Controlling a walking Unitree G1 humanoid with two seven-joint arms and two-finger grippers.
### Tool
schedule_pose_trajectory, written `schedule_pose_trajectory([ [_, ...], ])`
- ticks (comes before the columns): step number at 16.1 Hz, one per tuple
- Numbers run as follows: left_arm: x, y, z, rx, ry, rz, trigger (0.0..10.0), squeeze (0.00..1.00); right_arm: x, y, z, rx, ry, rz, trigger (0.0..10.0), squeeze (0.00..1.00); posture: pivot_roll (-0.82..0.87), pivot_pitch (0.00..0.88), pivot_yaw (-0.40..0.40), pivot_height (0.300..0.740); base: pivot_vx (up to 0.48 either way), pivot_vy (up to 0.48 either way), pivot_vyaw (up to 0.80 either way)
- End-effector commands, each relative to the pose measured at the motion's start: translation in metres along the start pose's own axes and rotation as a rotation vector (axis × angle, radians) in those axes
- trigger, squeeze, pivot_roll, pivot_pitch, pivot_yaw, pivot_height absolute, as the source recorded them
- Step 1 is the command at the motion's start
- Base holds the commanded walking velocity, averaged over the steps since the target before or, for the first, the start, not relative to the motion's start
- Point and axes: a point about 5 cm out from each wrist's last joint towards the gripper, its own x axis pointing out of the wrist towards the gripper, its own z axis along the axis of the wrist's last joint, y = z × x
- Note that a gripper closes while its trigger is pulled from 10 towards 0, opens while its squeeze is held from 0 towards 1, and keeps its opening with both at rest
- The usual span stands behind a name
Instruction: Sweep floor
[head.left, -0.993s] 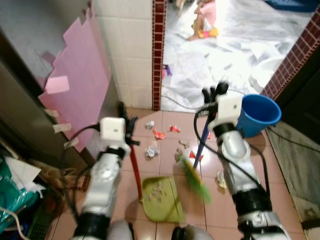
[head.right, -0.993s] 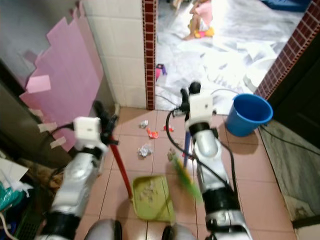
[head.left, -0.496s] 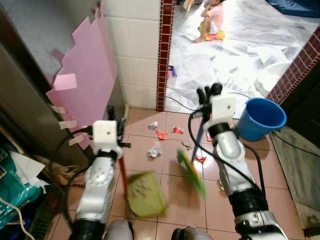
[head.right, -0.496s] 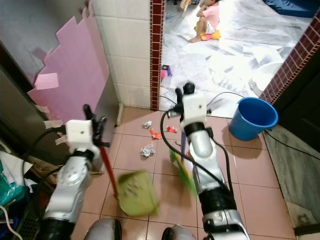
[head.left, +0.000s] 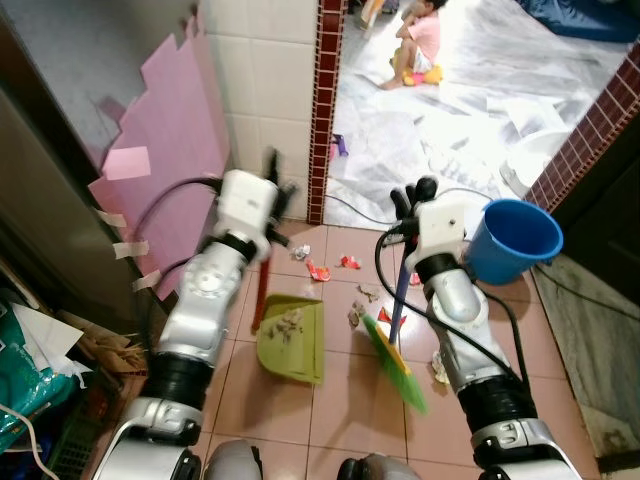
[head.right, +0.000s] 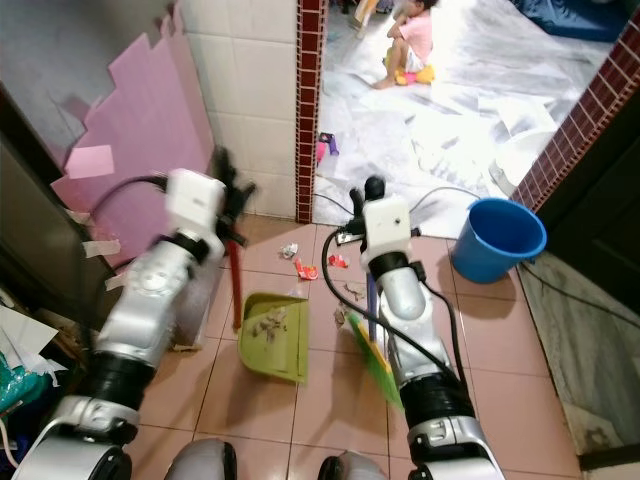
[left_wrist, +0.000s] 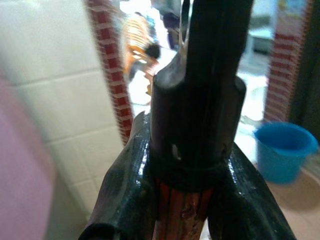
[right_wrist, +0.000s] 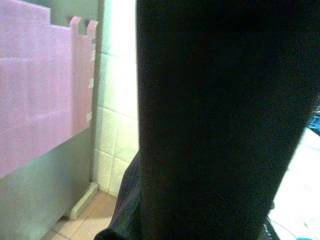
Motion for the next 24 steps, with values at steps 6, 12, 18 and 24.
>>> schedule_pose_trajectory([
  [6, -0.024, 0.005, -0.021, -0.215, 0.010, 0.269, 10.0, 0.00, 0.002, -0.003, 0.016, 0.002, -0.095, -0.024, 10.0, 0.00, 0.02, 0.000, -0.028, 0.740, 0.000, 0.000, 0.00],
  [12, -0.067, 0.015, -0.016, -0.261, -0.004, 0.443, 10.0, 0.00, 0.001, -0.017, 0.025, 0.046, -0.095, -0.073, 10.0, 0.00, 0.04, 0.000, -0.030, 0.740, 0.000, 0.000, 0.00],
  [18, -0.066, -0.002, -0.011, -0.257, 0.029, 0.363, 10.0, 0.00, -0.012, -0.026, 0.027, 0.051, -0.086, -0.144, 10.0, 0.00, 0.01, 0.000, 0.000, 0.740, 0.000, 0.000, -0.54],
  [24, -0.050, 0.016, 0.003, -0.216, -0.013, 0.348, 10.0, 0.00, 0.006, -0.031, 0.067, -0.088, -0.248, -0.128, 10.0, 0.00, 0.01, 0.000, 0.002, 0.740, 0.000, 0.000, -0.20],
])
